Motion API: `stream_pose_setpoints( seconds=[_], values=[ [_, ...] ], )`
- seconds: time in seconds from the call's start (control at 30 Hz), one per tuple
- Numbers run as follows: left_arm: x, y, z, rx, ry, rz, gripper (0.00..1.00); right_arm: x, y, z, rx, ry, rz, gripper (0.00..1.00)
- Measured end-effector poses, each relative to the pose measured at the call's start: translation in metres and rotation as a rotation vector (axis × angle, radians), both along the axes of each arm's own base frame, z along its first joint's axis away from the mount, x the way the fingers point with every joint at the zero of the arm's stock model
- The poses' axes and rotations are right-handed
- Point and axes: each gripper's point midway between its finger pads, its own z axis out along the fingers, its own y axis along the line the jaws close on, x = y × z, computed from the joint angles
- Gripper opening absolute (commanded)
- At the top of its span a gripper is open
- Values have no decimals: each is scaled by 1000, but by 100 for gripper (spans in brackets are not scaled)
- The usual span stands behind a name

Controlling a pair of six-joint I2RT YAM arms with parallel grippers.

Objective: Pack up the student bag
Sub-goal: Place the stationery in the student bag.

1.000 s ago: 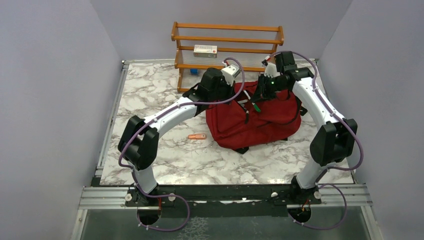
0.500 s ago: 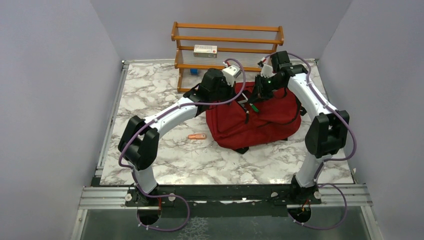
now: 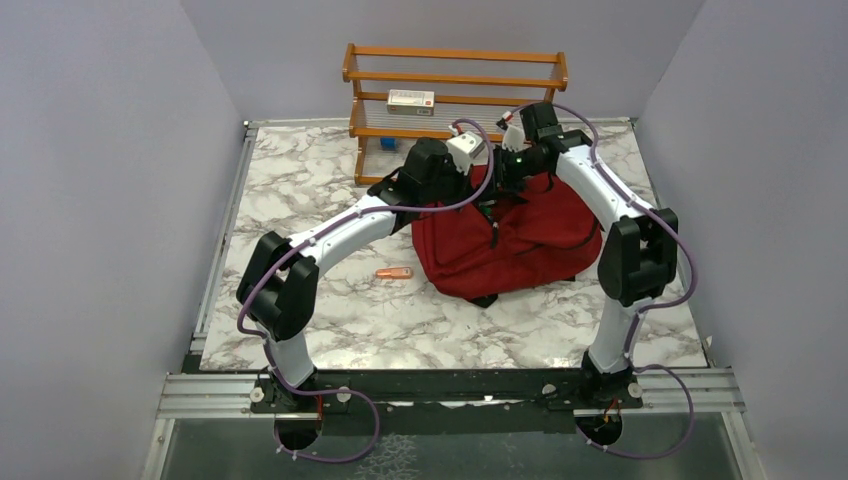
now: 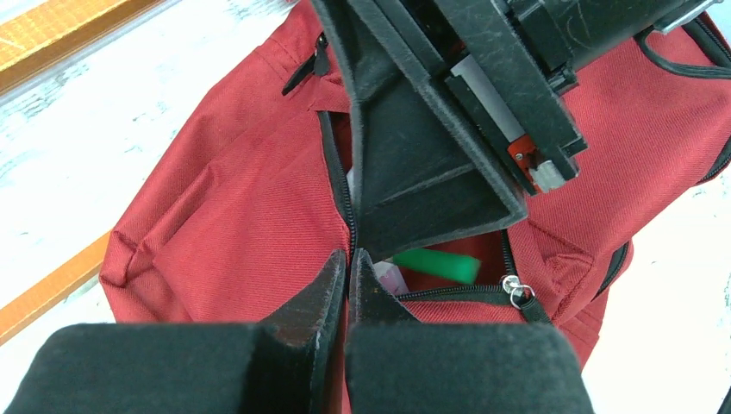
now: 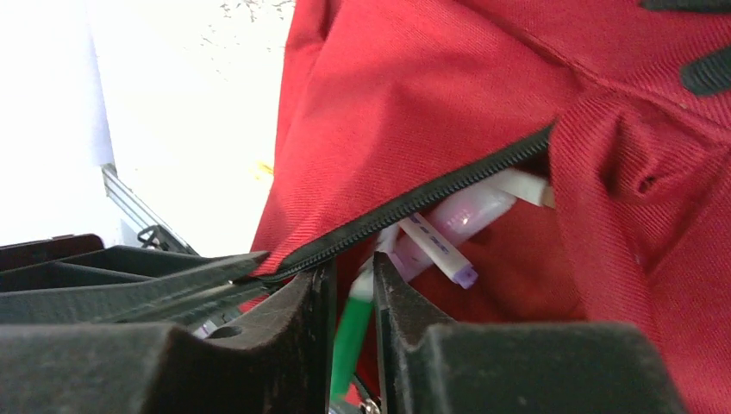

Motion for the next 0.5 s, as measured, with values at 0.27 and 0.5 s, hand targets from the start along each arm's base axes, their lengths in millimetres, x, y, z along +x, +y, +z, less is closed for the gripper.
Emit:
stream_pose_setpoints(
  seconds=[0.27,0.5],
  values=[
    [0,0,-1,5,-4,-3,0,-1,-3,11,-19,-84,-30,32],
    [1,1,-1,8,-6,4,0,-16,-35,36,-98,-255,-157,34]
  ],
)
